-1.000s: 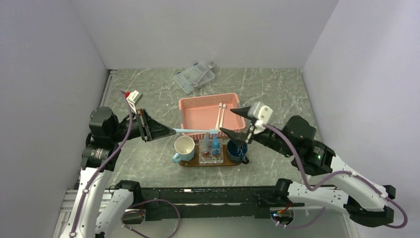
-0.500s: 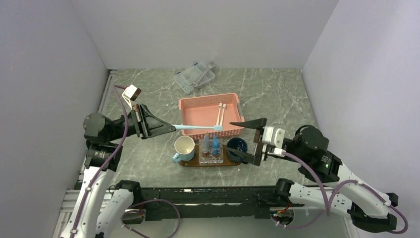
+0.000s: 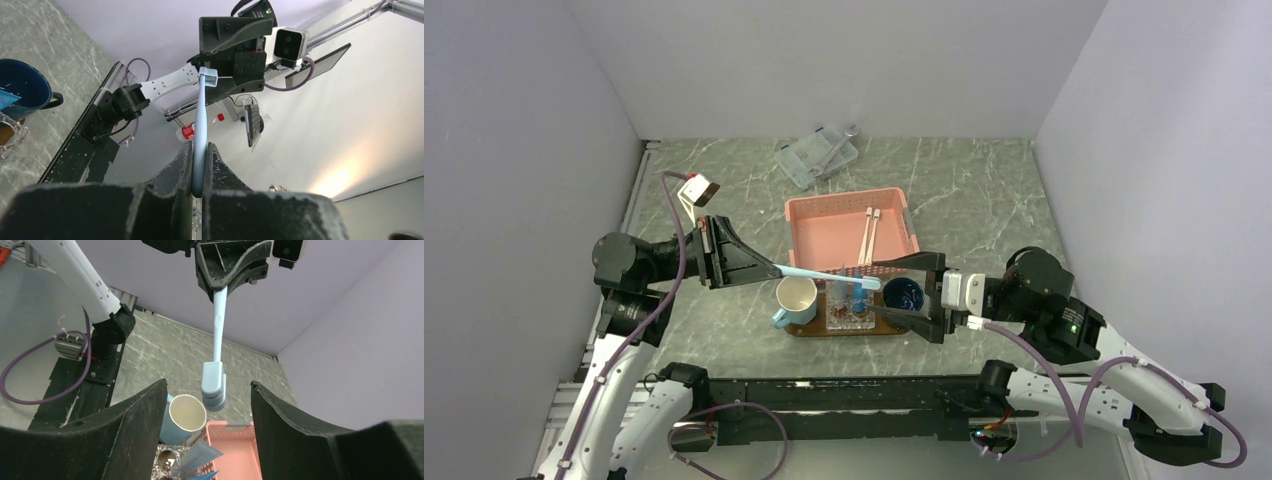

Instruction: Prepare toiletry sets of a toothbrush and toothpaste on the tray

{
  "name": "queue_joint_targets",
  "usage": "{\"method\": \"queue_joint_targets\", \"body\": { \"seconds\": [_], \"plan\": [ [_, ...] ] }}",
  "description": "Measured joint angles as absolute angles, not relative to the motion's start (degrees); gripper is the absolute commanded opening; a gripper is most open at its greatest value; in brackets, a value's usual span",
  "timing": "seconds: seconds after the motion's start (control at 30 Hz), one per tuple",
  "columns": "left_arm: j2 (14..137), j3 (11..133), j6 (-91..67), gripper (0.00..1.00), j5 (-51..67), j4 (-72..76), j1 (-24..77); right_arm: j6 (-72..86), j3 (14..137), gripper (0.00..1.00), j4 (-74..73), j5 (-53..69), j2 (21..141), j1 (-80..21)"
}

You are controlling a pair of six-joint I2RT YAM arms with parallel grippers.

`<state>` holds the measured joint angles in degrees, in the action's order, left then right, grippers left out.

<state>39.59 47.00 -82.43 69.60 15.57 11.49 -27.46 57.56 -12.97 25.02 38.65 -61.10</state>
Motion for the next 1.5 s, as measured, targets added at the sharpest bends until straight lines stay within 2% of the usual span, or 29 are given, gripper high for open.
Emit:
{"method": "queue_joint_targets", "body": {
  "seconds": [0.4, 0.7, 0.77, 0.83, 0.9, 0.97, 1.07, 1.2, 1.37, 1.43, 1.5],
  "plan": [
    [39.59, 47.00, -83.90, 0.00, 70.70, 18.15, 12.58, -29.04, 58.24, 0.41, -10.61, 28.77, 41.19, -61.10],
    [39.57, 47.00, -83.90, 0.00, 70.70, 18.81, 12.67, -29.17, 58.24, 0.22, -10.50, 29.34, 41.06, -61.10],
    [39.57, 47.00, -83.83, 0.01, 70.70, 18.50, 12.73, -29.17, 58.24, 0.15, -10.41, 29.28, 40.84, -61.08],
    [39.57, 47.00, -83.72, 0.16, 70.70, 18.15, 12.86, -29.12, 58.24, 0.11, -10.22, 29.10, 40.69, -61.06],
    [39.57, 47.07, -83.33, 0.25, 70.67, 17.58, 12.93, -29.06, 58.24, 0.10, -10.11, 29.04, 40.60, -61.04],
    [39.57, 47.18, -82.37, 0.41, 70.74, 16.23, 12.95, -28.97, 58.24, 0.07, -9.76, 28.97, 40.53, -61.04],
    [39.64, 47.33, -80.86, 0.57, 70.70, 14.35, 12.95, -28.93, 58.39, 0.02, -9.98, 28.99, 40.45, -61.04],
    [40.42, 50.15, -74.08, 0.66, 70.65, 5.76, 12.95, -28.45, 61.36, 0.00, -11.90, 27.49, 41.74, -61.04],
    [42.15, 55.40, -62.33, 0.70, 69.87, -8.19, 12.84, -27.81, 67.90, 0.00, -16.93, 23.97, 44.77, -61.04],
    [42.83, 57.69, -56.84, 0.79, 68.31, -14.94, 12.64, -27.77, 70.30, 0.00, -19.81, 22.59, 46.09, -61.04],
    [43.46, 59.61, -52.23, 0.79, 66.81, -19.86, 12.36, -27.44, 72.34, 0.00, -22.57, 21.10, 47.42, -61.04]
  ]
}}
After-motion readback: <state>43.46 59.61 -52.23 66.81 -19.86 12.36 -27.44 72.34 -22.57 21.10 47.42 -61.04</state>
